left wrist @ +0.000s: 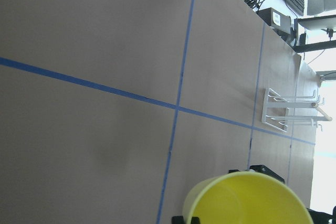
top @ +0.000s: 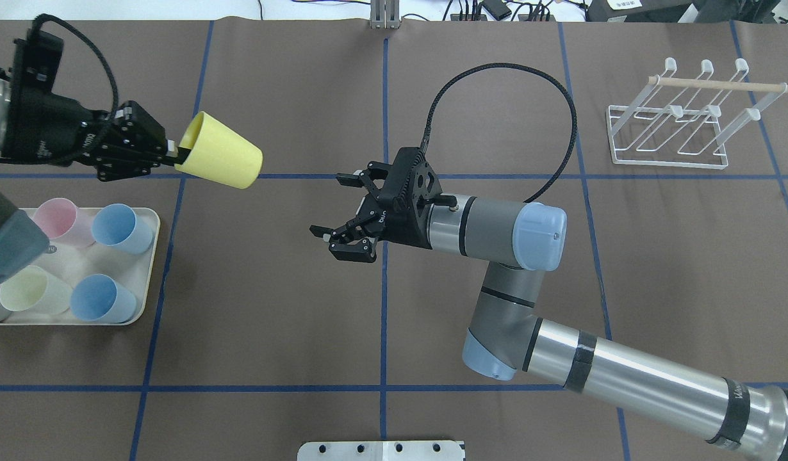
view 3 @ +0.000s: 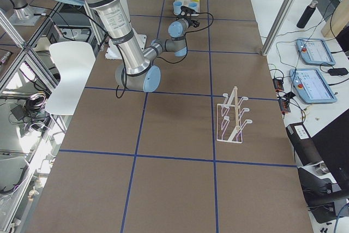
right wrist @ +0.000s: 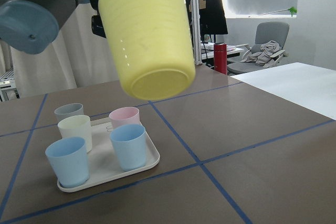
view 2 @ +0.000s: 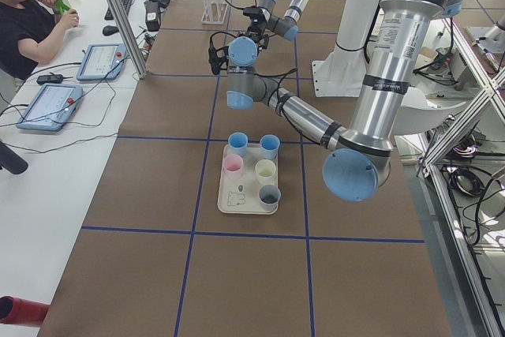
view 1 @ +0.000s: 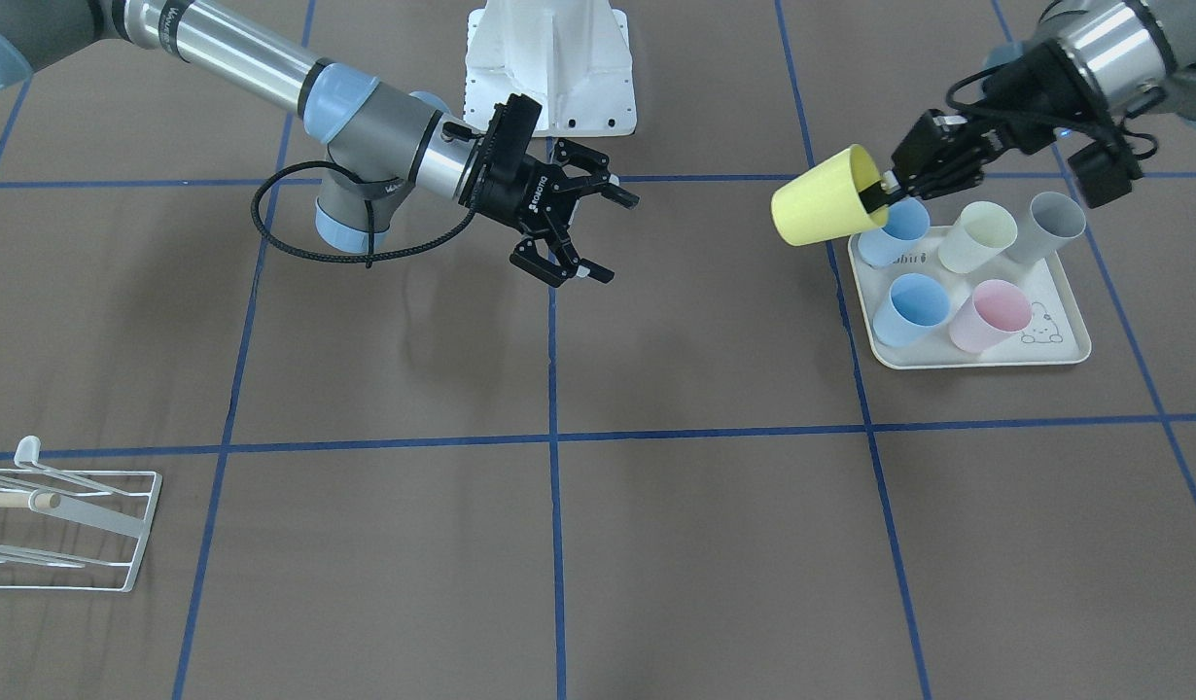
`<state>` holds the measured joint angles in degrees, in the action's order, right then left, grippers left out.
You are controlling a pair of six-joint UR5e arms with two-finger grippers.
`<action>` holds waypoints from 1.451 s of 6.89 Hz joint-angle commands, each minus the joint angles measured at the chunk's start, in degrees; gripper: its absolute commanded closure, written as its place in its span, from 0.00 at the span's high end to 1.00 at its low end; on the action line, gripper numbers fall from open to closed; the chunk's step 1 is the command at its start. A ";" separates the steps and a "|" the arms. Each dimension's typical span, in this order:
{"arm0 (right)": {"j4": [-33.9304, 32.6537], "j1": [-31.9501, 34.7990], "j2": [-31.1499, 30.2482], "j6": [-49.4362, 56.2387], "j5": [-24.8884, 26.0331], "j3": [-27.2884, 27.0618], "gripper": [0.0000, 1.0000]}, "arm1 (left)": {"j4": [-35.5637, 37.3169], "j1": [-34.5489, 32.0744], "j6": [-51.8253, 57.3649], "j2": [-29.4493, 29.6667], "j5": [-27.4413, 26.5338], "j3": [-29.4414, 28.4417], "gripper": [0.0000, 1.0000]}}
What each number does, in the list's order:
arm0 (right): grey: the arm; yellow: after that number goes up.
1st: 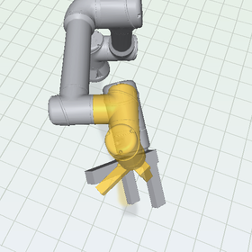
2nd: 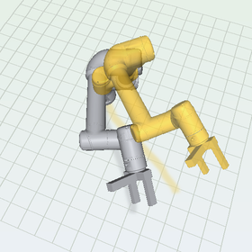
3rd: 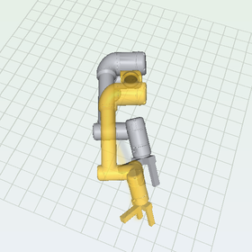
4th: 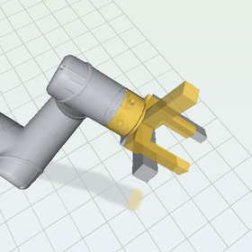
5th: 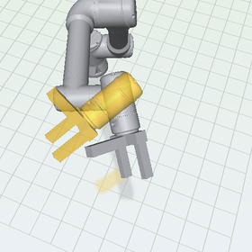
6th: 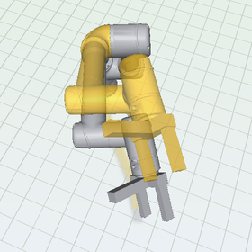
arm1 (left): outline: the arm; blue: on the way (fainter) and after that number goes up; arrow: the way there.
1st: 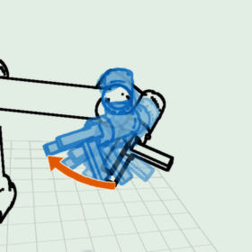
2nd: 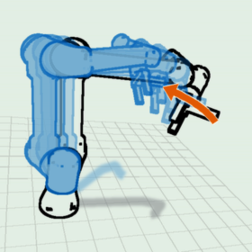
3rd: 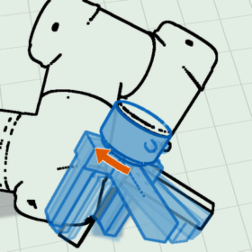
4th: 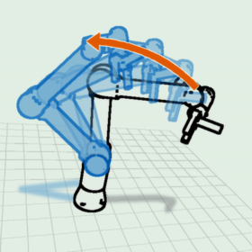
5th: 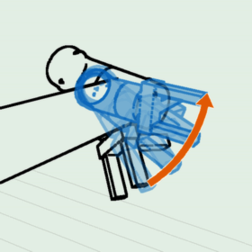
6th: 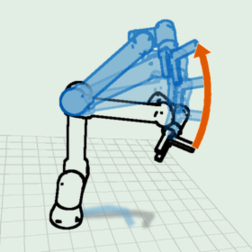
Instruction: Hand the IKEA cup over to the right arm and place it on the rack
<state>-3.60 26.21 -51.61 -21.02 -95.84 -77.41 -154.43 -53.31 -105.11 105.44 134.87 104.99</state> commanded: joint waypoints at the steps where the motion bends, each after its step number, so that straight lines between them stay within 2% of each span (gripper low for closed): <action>1: 0.69 -0.37 0.54 4.40 0.04 -0.11 0.99 | 0.01 7.05 -4.57 3.10 -5.82 -0.48 0.00; 3: 0.88 -0.63 0.54 4.40 0.04 -0.20 0.99 | 0.01 9.27 -3.88 3.19 -7.25 -0.84 0.00; 9: 0.97 -1.07 0.63 4.58 0.13 -0.64 0.98 | 0.01 9.88 -3.52 3.54 -7.43 -3.21 0.00; 10: 0.97 -1.07 0.63 4.58 0.13 -0.64 0.95 | 0.01 10.24 -3.52 3.54 -7.43 -3.21 0.00</action>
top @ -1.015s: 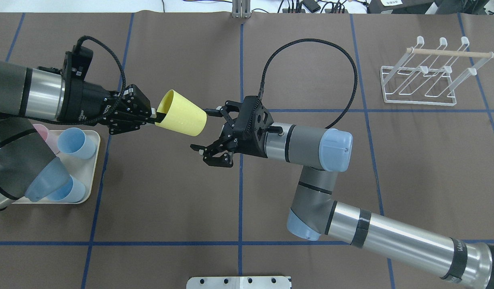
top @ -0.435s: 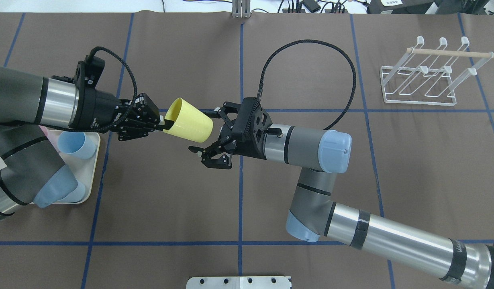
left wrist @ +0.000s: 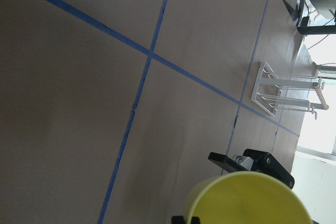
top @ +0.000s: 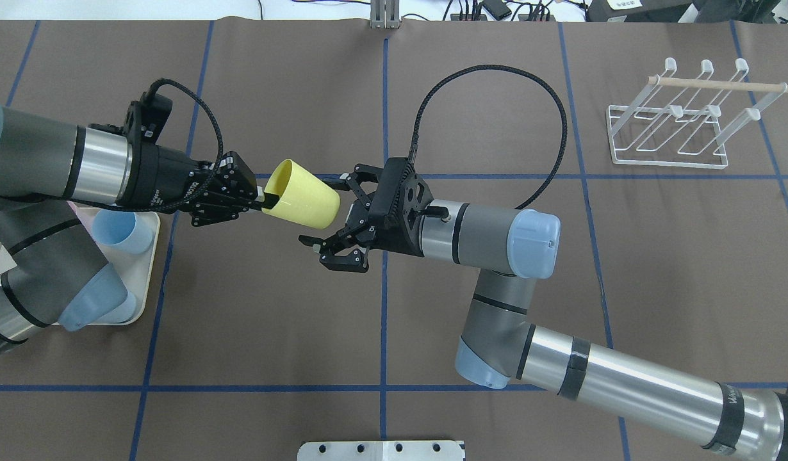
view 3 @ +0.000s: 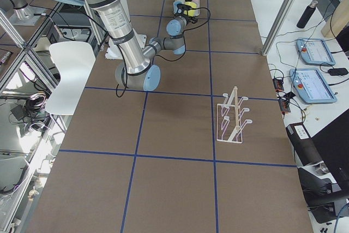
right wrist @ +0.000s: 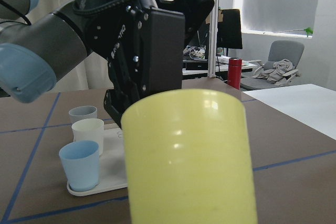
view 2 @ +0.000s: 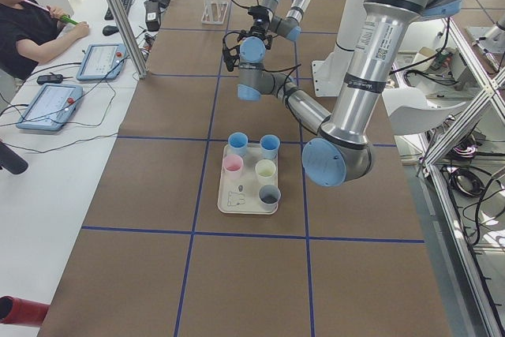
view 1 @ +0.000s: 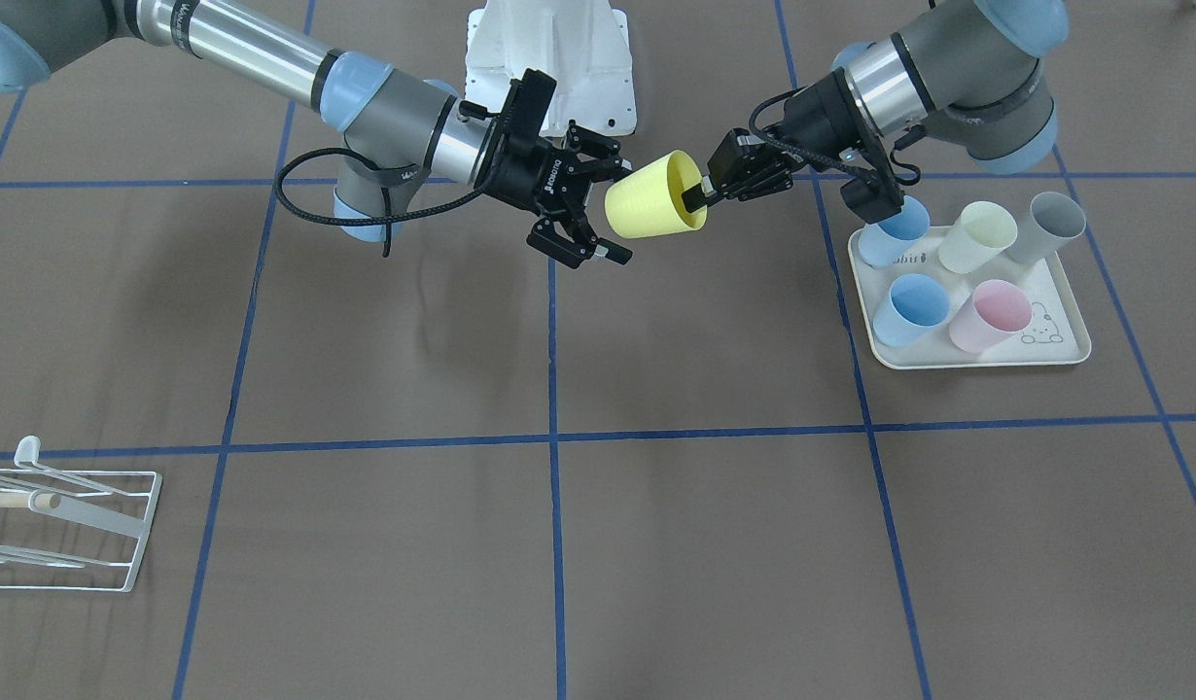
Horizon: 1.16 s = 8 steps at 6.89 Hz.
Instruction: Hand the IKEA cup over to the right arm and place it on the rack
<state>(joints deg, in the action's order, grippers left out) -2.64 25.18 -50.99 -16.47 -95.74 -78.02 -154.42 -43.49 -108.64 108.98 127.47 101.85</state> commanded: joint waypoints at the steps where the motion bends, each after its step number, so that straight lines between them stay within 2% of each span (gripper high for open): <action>1: 0.00 -0.05 0.01 -0.05 -0.06 -0.03 0.87 | 0.00 0.42 0.01 0.01 -0.03 -0.07 0.00; 3: 0.00 0.04 -0.08 -0.23 -0.06 -0.12 0.62 | 0.00 0.42 0.01 0.01 0.06 -0.07 0.00; 4: -0.09 0.04 -0.08 -0.32 0.03 -0.12 0.55 | -0.09 0.42 0.10 0.01 0.15 -0.07 0.00; 6: -0.09 0.04 -0.16 -0.23 0.03 -0.91 0.51 | -0.09 0.42 2.11 0.01 0.23 -0.07 0.00; 7: -0.09 0.04 -0.16 -0.23 0.03 -0.91 0.51 | -0.09 0.42 2.12 0.01 0.15 0.19 0.72; 8: -0.09 0.04 -0.25 -0.06 0.03 -0.91 0.51 | 0.00 -0.01 2.12 0.01 -0.46 0.89 1.00</action>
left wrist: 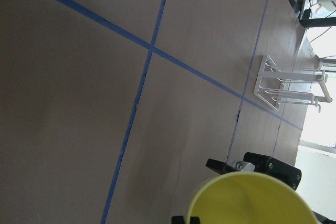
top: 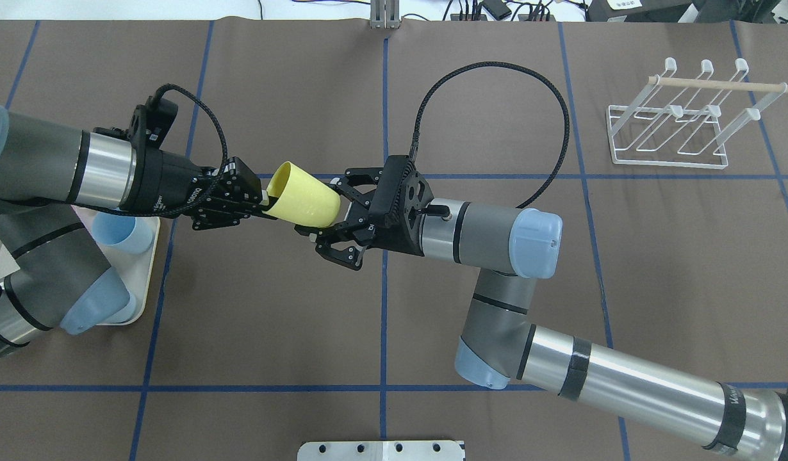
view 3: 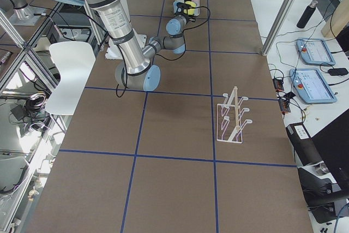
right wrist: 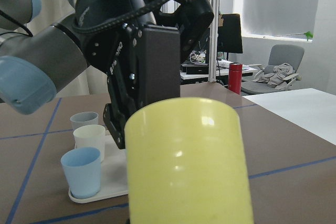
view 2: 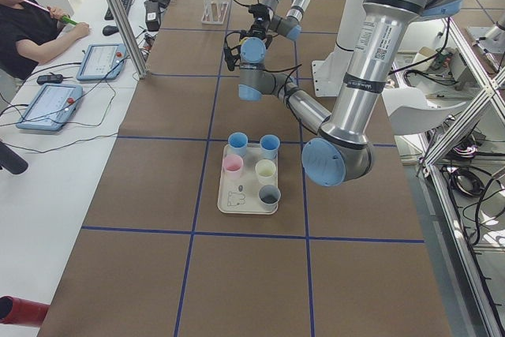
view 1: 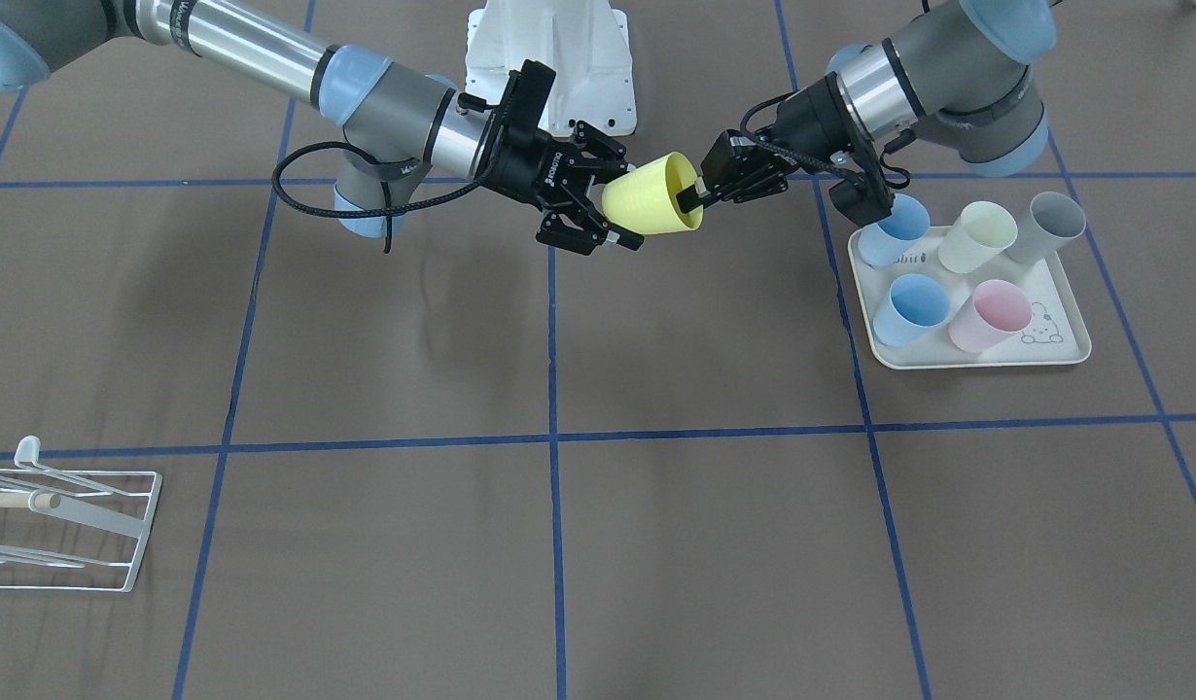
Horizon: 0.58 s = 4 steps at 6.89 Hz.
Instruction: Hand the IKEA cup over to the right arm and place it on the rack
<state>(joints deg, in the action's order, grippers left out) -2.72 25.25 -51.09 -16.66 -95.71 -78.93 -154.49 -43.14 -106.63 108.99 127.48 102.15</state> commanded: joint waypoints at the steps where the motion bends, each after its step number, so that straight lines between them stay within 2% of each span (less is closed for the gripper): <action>1: -0.01 0.06 -0.23 0.22 -0.01 0.00 0.51 | 0.07 -0.71 0.19 -0.01 -0.04 0.51 1.00; 4: -1.23 0.41 -0.58 0.22 0.17 -0.61 0.49 | 0.68 -6.75 4.30 -0.80 5.03 0.33 1.00</action>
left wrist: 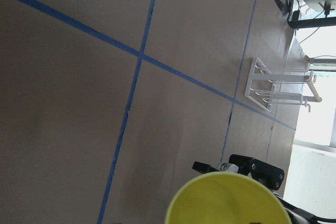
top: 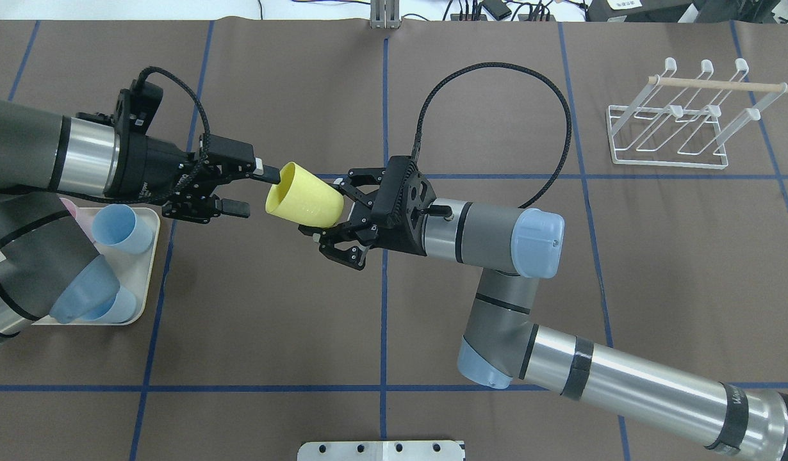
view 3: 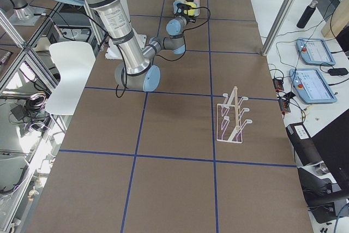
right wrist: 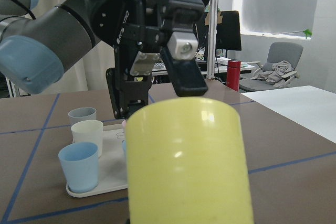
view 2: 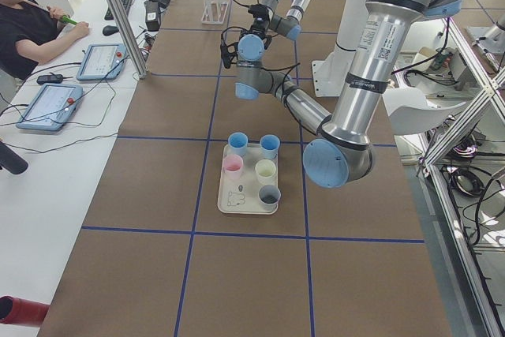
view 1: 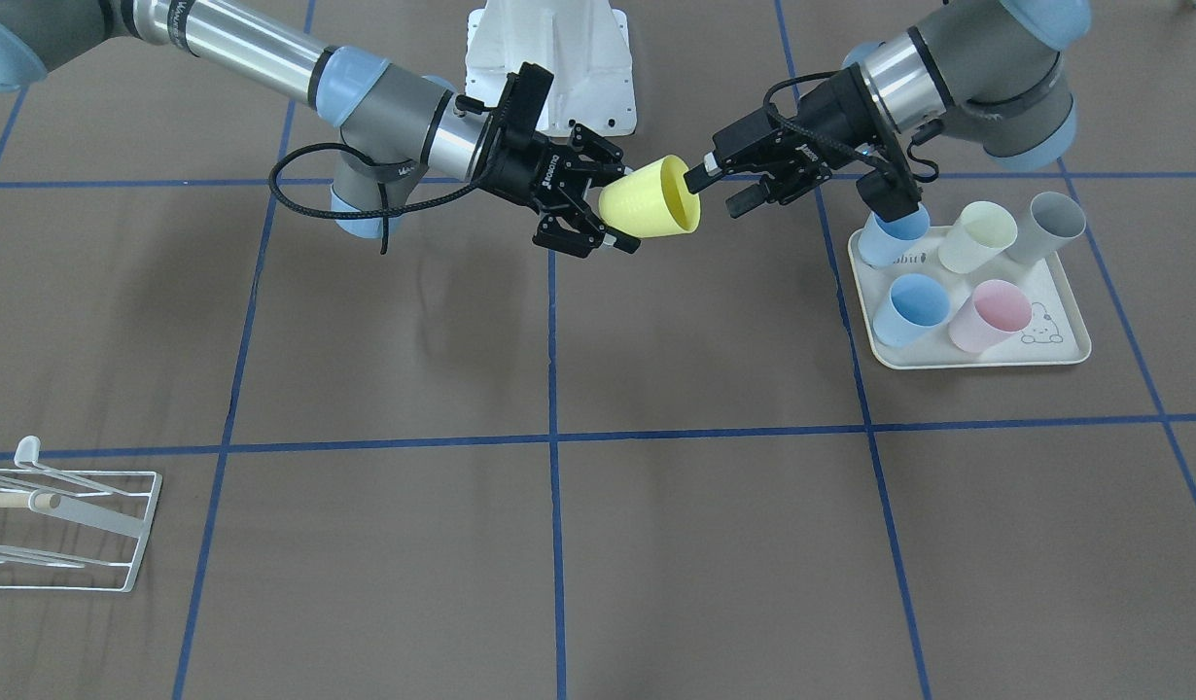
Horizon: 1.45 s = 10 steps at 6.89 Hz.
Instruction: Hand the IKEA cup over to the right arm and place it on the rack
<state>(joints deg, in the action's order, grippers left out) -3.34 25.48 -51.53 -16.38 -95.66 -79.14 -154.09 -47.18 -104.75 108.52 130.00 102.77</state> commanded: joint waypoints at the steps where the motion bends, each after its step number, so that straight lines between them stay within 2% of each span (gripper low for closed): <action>1: -3.39 1.14 -0.58 -0.05 0.21 -1.62 0.46 | 2.11 -4.75 7.14 -1.98 3.14 0.06 1.00; 2: -12.38 2.80 -1.55 -0.05 0.04 -6.50 0.46 | 3.95 -6.42 13.45 -4.17 3.15 0.33 1.00; 4: -40.90 5.79 -2.52 4.48 -0.22 -20.20 0.40 | 6.59 -10.54 28.73 -10.84 3.06 0.42 1.00; 5: -52.00 6.77 -2.52 11.13 0.12 -24.70 0.36 | 8.78 -13.00 37.51 -14.35 2.98 0.76 1.00; 6: -63.08 10.17 -2.61 16.77 0.21 -28.05 0.33 | 12.28 -16.25 46.82 -16.91 2.89 1.20 1.00; 8: -83.75 16.59 -2.00 34.93 0.30 -33.25 0.37 | 23.25 -25.55 69.65 -19.56 2.36 1.12 1.00; 10: -95.21 24.93 -1.99 52.50 0.91 -33.27 0.39 | 34.34 -34.53 89.02 -20.10 2.36 0.68 1.00</action>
<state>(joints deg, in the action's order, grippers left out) -91.03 45.64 -53.54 25.21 -95.23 -112.12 -125.84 -76.67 -26.78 88.83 132.37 103.74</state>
